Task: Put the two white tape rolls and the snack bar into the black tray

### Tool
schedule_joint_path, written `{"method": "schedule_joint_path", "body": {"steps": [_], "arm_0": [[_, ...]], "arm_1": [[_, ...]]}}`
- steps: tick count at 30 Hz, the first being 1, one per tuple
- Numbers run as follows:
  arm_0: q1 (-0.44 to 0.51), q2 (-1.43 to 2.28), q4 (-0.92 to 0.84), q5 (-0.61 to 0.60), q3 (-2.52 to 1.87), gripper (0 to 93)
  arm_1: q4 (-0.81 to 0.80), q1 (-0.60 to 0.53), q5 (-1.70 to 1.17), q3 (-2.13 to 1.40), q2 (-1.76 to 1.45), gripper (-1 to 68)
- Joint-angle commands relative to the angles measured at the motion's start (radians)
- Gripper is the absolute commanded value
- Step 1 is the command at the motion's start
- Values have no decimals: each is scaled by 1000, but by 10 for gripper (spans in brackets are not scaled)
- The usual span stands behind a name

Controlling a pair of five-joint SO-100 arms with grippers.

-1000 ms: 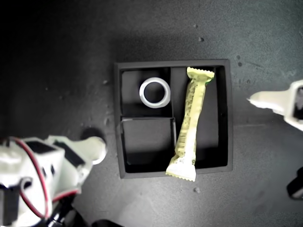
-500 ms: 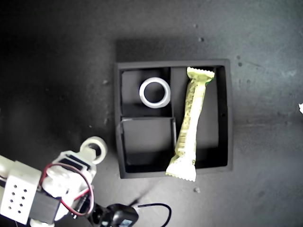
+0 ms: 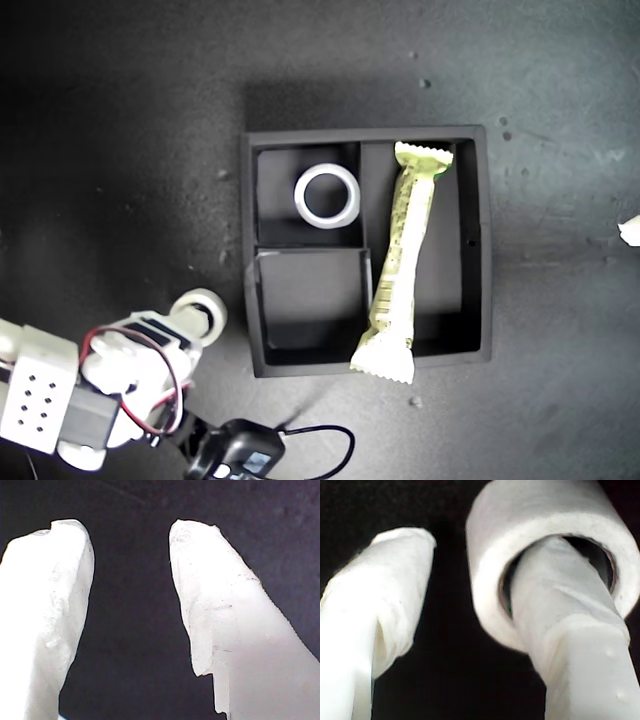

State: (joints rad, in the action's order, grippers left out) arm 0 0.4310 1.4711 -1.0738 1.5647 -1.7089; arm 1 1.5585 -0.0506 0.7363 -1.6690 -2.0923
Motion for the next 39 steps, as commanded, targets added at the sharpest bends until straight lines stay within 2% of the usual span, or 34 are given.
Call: {"method": "schedule_joint_path", "body": {"steps": [1, 3, 5, 7, 9, 15, 21, 25, 27, 29, 30, 39], "arm_0": [[-25, 15, 46, 9, -26, 104], [-35, 0, 49, 8, -40, 75], [-49, 5, 48, 5, -49, 42], [-60, 48, 29, -15, -51, 28], [-75, 112, -35, -46, -25, 17], [-132, 207, -256, -201, 249, 3], [-167, -57, -336, -341, 692, 1], [-178, -342, -423, -350, 997, 2], [-178, -517, -551, -345, 1262, 2], [-178, -776, -755, -331, 1713, 3], [-175, -868, -770, -353, 1875, 3], [-192, -779, -765, -298, 1651, 12]], "arm_1": [[-26, 6, 9, -11, -28, 95], [-29, 17, 18, -35, -29, 91], [-37, 61, 61, -91, -67, 57], [-66, 127, 144, -187, -199, 12], [-89, 158, 215, -273, -371, 0], [-201, 156, 425, -618, -769, -1], [-348, 121, 512, -1011, -1160, -1], [-387, 94, 529, -1129, -1256, -1], [-394, 91, 535, -1149, -1256, -1], [-396, 87, 535, -1154, -1256, -1], [-396, 86, 534, -1152, -1256, -1], [-399, 71, 522, -1152, -1256, -1]]}}
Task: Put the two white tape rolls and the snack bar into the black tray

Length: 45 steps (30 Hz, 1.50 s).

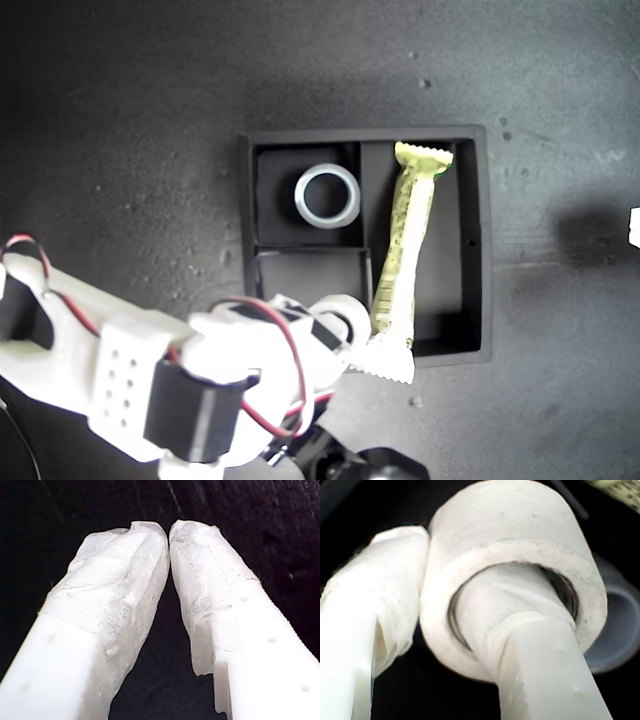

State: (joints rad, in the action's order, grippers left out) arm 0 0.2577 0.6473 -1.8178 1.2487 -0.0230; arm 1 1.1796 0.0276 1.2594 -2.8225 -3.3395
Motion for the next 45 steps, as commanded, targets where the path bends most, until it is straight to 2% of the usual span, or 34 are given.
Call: {"method": "schedule_joint_path", "body": {"steps": [1, 11, 15, 18, 24, 27, 30, 35, 39, 42, 45], "arm_0": [[-20, 55, -21, 20, -55, 21], [-17, 115, -21, 3, -126, 160], [-28, 204, -21, -38, -155, 164], [-48, 413, -21, -48, -331, 149], [-84, 982, 3, 57, -962, 73], [-86, 1249, 133, 140, -1367, 49], [-67, 1531, 319, 176, -1779, 26], [-15, 2028, 522, 242, -2330, 1], [0, 2298, 592, 249, -2602, 1], [-11, 2345, 621, 235, -2700, 1], [-28, 2375, 643, 215, -2769, 1]], "arm_1": [[-23, -9, 0, -2, -9, -1], [-28, -11, -23, 14, -9, -1], [-21, -12, -25, 12, -9, -1], [-12, -15, -15, 9, -9, -1], [63, -3, 15, 44, -9, -2], [86, 23, 28, 2, -9, -2], [78, 51, 51, -80, -9, -2], [37, 83, 89, -179, -9, -4], [12, 118, 112, -236, -9, -4], [-31, 130, 138, -301, -9, -4], [0, 132, 150, -301, -9, -5]]}}
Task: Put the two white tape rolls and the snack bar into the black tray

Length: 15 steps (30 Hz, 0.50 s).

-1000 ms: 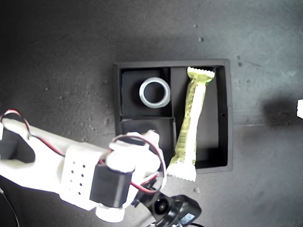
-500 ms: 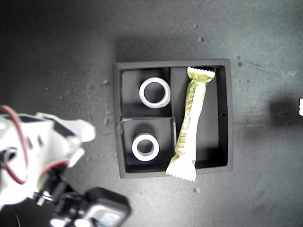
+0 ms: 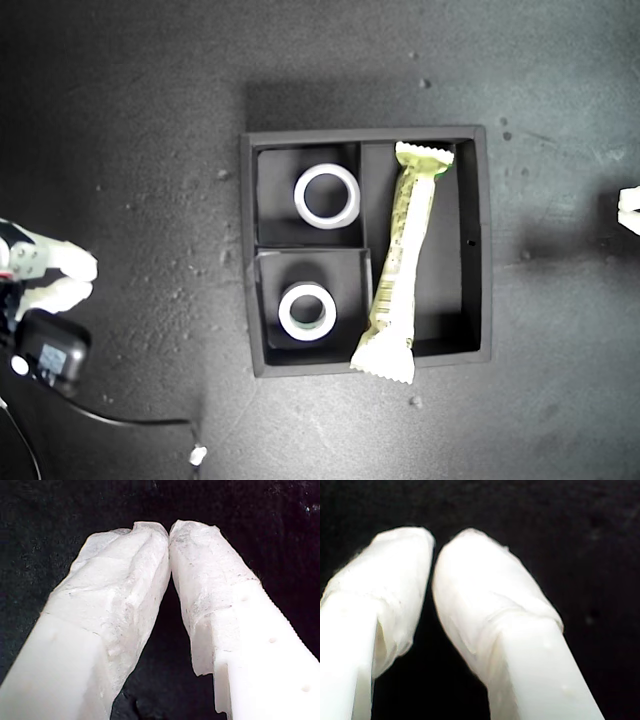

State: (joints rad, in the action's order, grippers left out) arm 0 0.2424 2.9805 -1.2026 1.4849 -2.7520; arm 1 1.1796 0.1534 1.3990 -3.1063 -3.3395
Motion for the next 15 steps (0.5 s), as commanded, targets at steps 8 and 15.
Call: {"method": "schedule_joint_path", "body": {"steps": [8, 15], "arm_0": [[-60, 399, -58, -37, -290, 1], [-80, 405, -89, 5, -382, 0]], "arm_1": [[121, 51, -21, -18, -9, -3], [161, 35, -3, -18, -9, 29]]}}
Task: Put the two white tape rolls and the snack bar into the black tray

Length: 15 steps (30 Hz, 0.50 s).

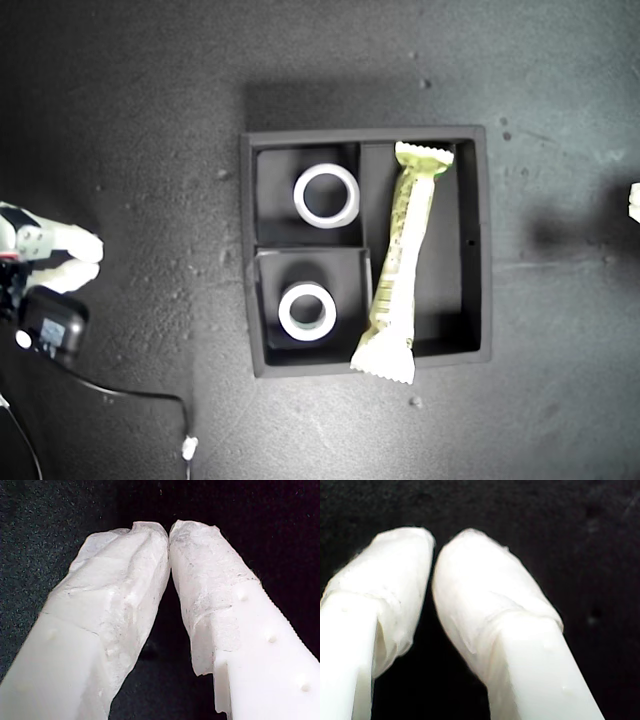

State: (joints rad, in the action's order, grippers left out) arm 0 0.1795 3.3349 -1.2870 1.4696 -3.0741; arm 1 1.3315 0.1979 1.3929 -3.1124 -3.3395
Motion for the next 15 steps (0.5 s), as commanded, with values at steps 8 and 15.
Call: {"method": "schedule_joint_path", "body": {"steps": [8, 15], "arm_0": [[-9, 49, -109, 143, -64, 2], [-5, 51, -109, -143, -64, 4]], "arm_1": [[9, -21, -12, -12, -9, 29], [9, -23, -14, -12, -9, 29]]}}
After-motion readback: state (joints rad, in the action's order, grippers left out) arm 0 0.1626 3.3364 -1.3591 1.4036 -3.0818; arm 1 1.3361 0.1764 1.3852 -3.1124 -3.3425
